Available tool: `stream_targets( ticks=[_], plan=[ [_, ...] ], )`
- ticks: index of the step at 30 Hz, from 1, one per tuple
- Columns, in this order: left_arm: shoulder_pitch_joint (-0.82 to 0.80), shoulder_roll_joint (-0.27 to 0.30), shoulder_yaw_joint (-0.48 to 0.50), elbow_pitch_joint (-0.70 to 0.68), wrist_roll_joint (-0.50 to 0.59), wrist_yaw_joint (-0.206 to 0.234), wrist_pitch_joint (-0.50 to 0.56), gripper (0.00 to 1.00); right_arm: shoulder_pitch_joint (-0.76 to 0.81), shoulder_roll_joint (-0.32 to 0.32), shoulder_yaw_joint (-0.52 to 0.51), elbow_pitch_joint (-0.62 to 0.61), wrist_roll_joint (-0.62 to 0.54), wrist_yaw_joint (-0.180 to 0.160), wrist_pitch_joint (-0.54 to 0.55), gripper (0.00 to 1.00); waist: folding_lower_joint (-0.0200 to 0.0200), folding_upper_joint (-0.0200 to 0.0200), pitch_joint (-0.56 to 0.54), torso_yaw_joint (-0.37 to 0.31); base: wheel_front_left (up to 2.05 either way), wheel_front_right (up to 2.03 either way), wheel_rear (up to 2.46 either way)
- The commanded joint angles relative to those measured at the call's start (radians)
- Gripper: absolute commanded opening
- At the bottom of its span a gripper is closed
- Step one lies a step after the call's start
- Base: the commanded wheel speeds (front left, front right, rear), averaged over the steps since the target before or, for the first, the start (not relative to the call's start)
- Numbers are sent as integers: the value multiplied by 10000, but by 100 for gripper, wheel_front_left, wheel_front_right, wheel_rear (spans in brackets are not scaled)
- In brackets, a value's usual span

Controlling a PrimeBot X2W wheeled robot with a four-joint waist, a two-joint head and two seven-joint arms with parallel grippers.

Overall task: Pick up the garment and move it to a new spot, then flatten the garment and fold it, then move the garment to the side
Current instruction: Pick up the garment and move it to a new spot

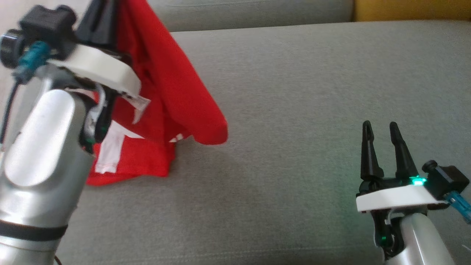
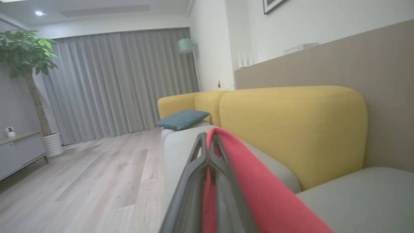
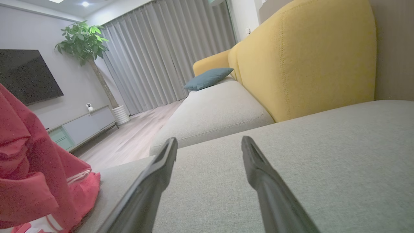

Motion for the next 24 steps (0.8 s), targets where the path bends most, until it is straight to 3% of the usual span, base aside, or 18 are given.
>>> stream_targets(
  ticks=[1, 8, 19, 20, 21, 24],
  plan=[
    [-452, 358, 280, -413, 120, 34, 120, 0, -279, -64, 262, -384, 40, 77, -109, 100, 0, 0, 83, -232, 0, 0, 0],
    [-633, 33, -654, -404, 456, -184, 888, 0, -661, -64, 426, -828, 144, 77, -109, 100, 0, 0, 541, -1406, 0, 0, 0],
    [-1753, -1599, -1722, 1291, 635, -509, 865, 0, -1168, -64, 1008, -1618, 877, 77, -109, 100, 0, 0, 1496, -3775, 0, 0, 0],
    [-1903, -1785, -1743, 1585, 626, -504, 759, 31, -1182, -64, 1036, -1635, 923, 77, -109, 100, 0, 0, 1546, -3914, 0, 0, 0],
    [-2043, -1935, -1772, 1908, 633, -516, 648, 100, -1192, -64, 1068, -1634, 966, 77, -109, 100, 0, 0, 1579, -4040, 0, 0, 0],
    [-2450, -2268, -1792, 2818, 630, -570, 250, 100, -1198, -64, 1112, -1642, 1040, 77, -109, 100, 0, 0, 1646, -4226, 0, 0, 0]
  ],
)
